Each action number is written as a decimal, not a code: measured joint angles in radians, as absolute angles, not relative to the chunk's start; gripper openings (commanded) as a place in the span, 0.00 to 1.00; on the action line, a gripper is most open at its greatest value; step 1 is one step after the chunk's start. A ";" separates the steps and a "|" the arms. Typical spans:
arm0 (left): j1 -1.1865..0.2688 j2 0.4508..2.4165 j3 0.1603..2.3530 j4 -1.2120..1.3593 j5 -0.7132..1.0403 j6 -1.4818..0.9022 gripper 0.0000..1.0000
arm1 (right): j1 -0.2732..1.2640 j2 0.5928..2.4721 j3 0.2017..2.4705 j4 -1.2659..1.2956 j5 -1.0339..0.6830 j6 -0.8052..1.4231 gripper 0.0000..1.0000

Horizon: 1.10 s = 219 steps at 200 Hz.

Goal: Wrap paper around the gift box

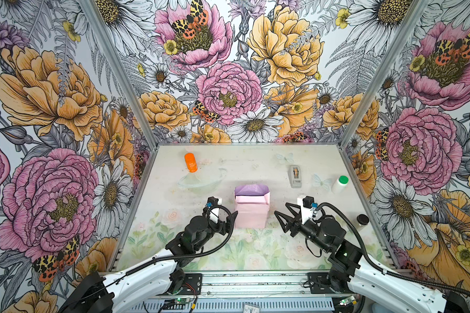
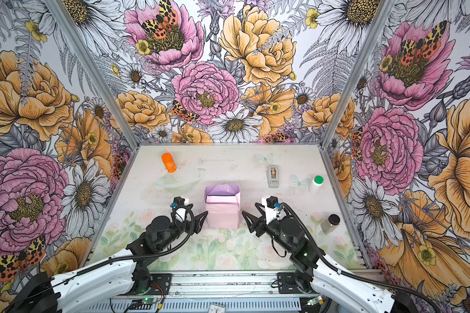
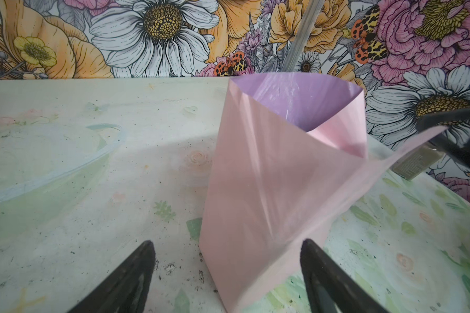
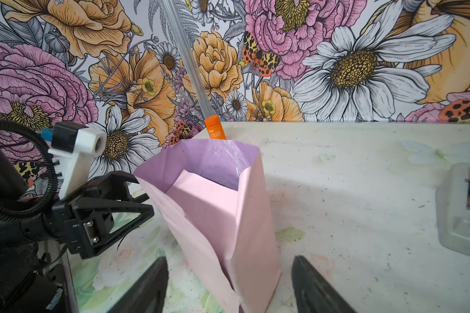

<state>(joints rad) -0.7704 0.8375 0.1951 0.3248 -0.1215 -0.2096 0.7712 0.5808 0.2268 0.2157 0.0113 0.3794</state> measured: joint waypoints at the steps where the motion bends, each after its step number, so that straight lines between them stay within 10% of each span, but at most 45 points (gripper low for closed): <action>1: -0.770 0.839 0.195 0.325 -0.120 -0.209 0.86 | 0.771 0.581 0.227 0.215 0.011 0.379 0.74; 167: -0.670 1.156 0.277 0.517 0.140 -0.154 0.82 | 0.771 1.036 0.347 0.344 -0.055 -0.009 0.63; 219: -0.669 1.258 0.282 0.564 0.192 -0.158 0.73 | 0.771 1.085 0.357 0.351 -0.085 -0.030 0.44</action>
<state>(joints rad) -0.6693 1.2575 0.2825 0.5644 0.1921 -0.1581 0.7712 1.0847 0.3569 0.3508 -0.0853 -0.0296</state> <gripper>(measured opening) 0.746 0.494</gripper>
